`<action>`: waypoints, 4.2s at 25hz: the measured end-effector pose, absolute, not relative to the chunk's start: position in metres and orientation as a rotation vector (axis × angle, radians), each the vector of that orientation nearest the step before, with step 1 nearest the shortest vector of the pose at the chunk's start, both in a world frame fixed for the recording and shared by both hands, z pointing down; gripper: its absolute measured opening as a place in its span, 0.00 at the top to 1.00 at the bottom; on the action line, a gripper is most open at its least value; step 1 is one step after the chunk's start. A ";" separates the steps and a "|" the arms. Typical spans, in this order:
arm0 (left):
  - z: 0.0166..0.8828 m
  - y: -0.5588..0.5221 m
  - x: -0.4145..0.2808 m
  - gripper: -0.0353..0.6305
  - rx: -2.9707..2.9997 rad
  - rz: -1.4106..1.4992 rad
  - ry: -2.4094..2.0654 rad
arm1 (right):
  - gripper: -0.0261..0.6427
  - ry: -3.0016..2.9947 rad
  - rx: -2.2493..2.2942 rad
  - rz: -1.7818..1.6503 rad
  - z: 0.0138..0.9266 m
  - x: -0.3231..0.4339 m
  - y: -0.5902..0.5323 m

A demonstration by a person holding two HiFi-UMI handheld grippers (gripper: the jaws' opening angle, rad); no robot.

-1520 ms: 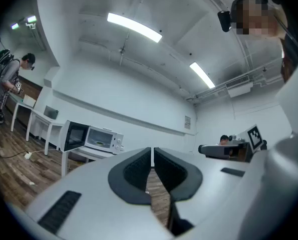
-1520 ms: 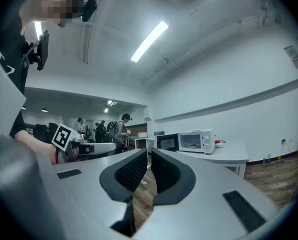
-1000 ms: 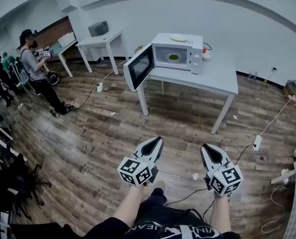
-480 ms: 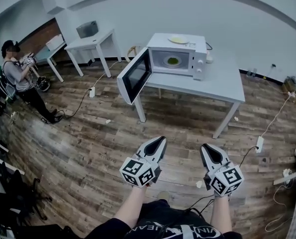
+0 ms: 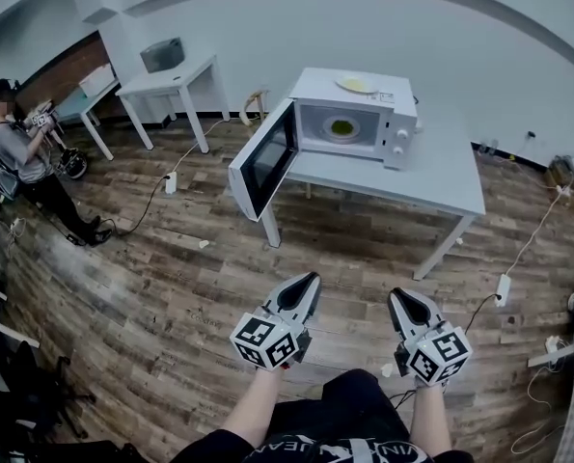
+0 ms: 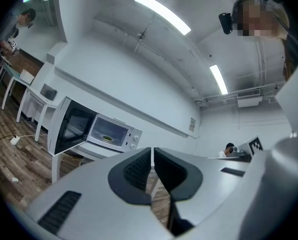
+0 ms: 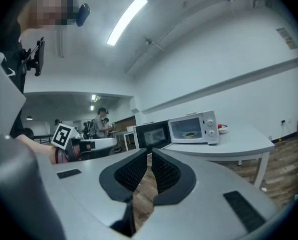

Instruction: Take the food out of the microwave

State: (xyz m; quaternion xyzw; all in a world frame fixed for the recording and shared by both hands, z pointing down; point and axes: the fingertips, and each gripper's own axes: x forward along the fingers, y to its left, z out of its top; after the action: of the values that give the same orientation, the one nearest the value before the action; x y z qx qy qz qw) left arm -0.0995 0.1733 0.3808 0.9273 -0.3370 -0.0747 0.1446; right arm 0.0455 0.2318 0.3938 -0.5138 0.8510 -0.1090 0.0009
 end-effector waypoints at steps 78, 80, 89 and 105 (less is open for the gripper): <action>0.480 -0.221 -0.028 0.91 2.600 -0.083 -1.147 | 0.89 3.058 -1.472 -0.236 0.480 0.050 -0.205; 0.481 -0.232 -0.029 0.91 2.600 -0.094 -1.154 | 0.89 3.077 -1.479 -0.188 0.482 0.047 -0.223; 0.484 -0.264 -0.020 0.91 2.641 -0.098 -1.148 | 0.89 3.154 -1.572 -0.043 0.496 0.045 -0.294; 0.479 -0.300 -0.009 0.91 2.677 -0.085 -1.169 | 0.84 3.260 -1.947 0.372 0.513 0.051 -0.395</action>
State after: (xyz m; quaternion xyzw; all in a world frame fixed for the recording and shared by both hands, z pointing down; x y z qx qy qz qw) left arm -0.0090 -0.3003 0.4788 0.9105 -0.3976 -0.0288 0.1096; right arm 0.0513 -0.3950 0.5127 -0.4816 0.8065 0.0920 -0.3303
